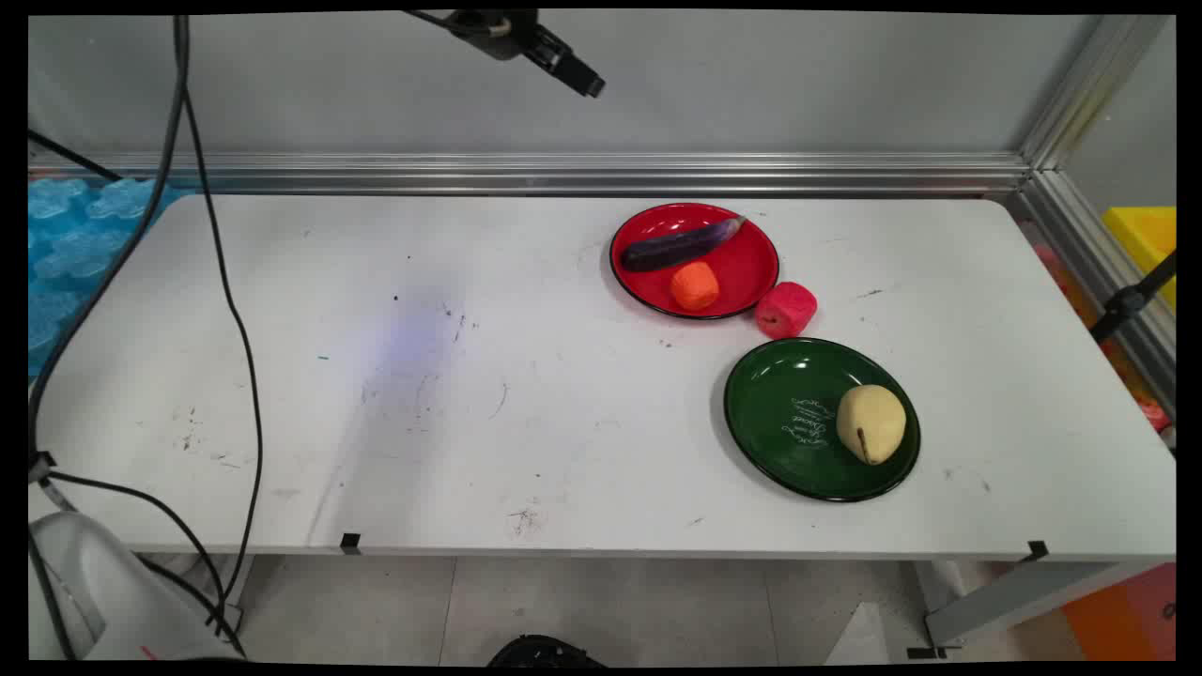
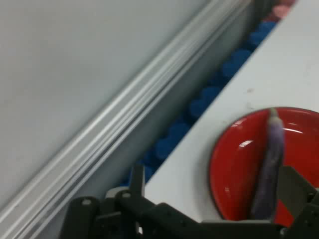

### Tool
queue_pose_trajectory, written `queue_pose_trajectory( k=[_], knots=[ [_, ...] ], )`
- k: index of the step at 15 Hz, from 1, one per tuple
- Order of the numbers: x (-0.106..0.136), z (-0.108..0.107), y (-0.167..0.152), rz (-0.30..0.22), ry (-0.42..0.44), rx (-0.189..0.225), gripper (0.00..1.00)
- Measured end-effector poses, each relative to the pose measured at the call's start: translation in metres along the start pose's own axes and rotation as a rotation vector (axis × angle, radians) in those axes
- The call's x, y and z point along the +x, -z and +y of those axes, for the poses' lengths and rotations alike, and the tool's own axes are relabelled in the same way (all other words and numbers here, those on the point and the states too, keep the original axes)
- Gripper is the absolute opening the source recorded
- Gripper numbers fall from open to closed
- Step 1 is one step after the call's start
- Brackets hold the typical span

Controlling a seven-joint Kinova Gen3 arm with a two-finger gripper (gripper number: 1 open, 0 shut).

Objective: Pick up the eggplant from the red plate

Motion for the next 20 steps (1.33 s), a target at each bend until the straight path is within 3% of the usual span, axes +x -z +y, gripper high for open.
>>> queue_pose_trajectory(
  k=[11,20],
  knots=[
    [0.018,0.04,-0.069,-0.055,-0.167,-0.165,1.0],
    [0.007,0.053,-0.154,-0.142,-0.306,-0.228,1.0]
  ],
)
